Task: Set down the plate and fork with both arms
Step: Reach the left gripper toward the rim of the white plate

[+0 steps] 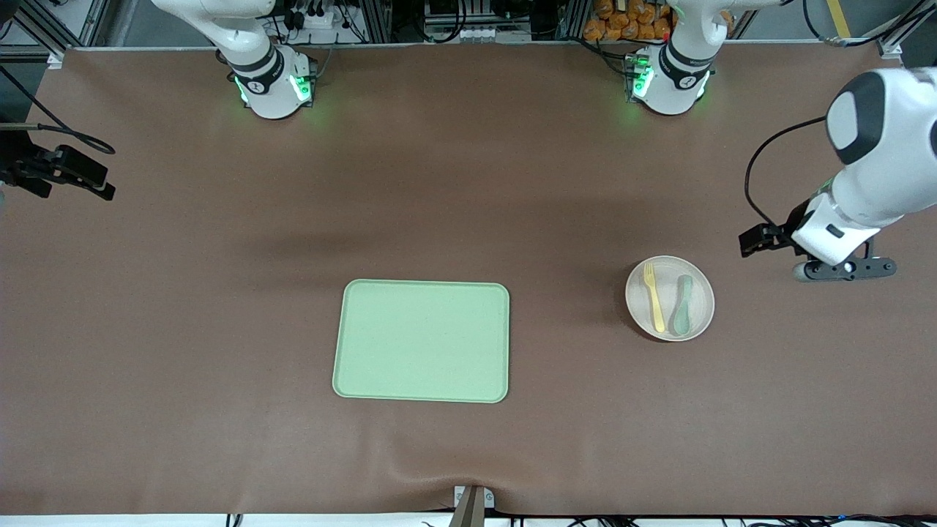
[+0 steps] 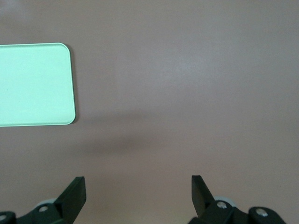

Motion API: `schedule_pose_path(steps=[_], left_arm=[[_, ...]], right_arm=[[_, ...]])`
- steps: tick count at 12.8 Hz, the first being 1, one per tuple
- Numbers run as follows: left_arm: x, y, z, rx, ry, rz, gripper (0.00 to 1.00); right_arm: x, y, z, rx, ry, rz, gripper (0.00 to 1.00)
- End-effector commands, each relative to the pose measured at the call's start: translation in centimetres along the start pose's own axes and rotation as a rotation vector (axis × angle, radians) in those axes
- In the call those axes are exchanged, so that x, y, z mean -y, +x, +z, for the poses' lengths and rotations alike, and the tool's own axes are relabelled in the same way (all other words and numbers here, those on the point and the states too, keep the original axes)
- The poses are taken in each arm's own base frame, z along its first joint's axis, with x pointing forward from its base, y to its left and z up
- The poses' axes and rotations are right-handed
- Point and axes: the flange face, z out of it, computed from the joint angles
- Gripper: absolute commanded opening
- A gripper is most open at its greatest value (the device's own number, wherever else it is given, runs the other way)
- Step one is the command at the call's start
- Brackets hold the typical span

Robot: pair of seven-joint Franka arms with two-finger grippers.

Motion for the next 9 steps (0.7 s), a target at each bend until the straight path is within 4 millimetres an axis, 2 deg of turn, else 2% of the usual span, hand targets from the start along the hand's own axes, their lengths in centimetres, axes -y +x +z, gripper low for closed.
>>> schedule_pose_path(steps=[1, 3, 5, 7, 9], left_arm=[[1.7, 0.1, 5.7, -0.006, -0.032, -0.037, 1.0], [2.3, 0.7, 10.1, 0.022, -0.05, -0.06, 1.0], [3.4, 1.1, 13.1, 0.031, -0.056, -0.081, 1.0], [3.5, 1.5, 16.6, 0.037, -0.144, -0.12, 1.0], [3.4, 1.4, 19.2, 0.057, -0.22, -0.147, 1.0]], right_arm=[[-0.4, 0.1, -0.3, 0.004, 0.017, -0.005, 1.0], [-0.4, 0.1, -0.2, 0.006, 0.017, -0.005, 1.0], [-0.4, 0.0, -0.1, 0.007, 0.017, -0.007, 1.0], [-0.4, 0.1, -0.1, 0.007, 0.017, -0.005, 1.0], [-0.4, 0.1, -0.1, 0.007, 0.017, -0.005, 1.0]])
